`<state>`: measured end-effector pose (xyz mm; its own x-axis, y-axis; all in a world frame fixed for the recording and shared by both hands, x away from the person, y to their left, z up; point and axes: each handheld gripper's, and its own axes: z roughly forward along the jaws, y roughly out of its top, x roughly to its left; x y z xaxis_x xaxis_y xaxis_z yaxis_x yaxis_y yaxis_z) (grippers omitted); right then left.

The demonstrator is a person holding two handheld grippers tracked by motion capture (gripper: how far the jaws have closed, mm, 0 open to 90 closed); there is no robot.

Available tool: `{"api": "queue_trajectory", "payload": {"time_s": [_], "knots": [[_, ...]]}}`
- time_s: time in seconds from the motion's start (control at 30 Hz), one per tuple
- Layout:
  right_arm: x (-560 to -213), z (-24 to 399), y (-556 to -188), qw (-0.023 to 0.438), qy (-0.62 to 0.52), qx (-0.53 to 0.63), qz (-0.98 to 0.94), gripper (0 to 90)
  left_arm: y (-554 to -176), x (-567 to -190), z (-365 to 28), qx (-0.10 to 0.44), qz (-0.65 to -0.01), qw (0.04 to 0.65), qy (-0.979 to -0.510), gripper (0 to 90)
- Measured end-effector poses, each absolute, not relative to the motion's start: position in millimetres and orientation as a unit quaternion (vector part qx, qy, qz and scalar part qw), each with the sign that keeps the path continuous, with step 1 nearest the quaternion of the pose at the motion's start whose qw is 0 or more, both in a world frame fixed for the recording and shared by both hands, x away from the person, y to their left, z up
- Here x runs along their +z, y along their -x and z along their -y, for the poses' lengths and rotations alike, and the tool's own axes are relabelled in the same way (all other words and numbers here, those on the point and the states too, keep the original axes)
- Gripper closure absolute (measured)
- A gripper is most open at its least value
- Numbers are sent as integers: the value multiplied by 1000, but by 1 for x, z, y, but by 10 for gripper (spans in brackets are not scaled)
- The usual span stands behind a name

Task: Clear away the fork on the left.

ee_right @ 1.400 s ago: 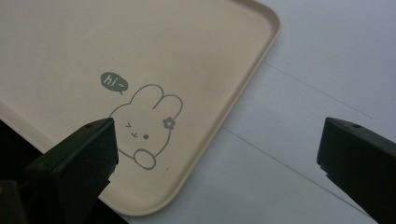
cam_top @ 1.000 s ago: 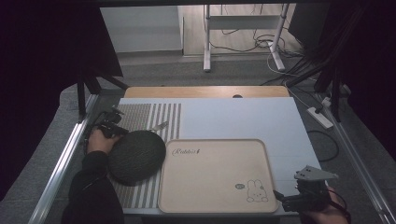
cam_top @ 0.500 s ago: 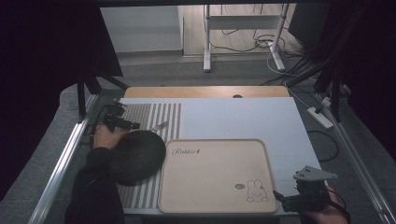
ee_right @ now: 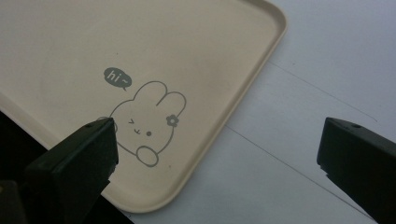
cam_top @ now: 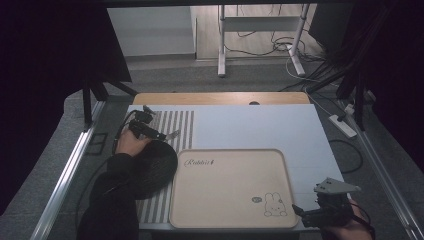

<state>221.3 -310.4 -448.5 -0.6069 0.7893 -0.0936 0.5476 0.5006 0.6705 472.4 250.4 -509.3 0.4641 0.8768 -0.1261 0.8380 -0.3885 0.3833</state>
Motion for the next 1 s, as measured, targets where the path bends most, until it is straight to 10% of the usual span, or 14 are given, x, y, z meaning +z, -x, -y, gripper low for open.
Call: {"api": "queue_trajectory", "payload": {"time_s": [0.57,0.83,1.0], "knots": [[-449,310,-221,198,-395,303,-844,0,-486,-524,-249,71,-512,156,-842,79],[-449,310,-221,198,-394,303,-845,0,-485,-520,-266,77,-508,186,-837,401],[-449,310,-221,197,-394,303,-845,0,-482,-519,-270,76,-480,200,-851,773]]}}
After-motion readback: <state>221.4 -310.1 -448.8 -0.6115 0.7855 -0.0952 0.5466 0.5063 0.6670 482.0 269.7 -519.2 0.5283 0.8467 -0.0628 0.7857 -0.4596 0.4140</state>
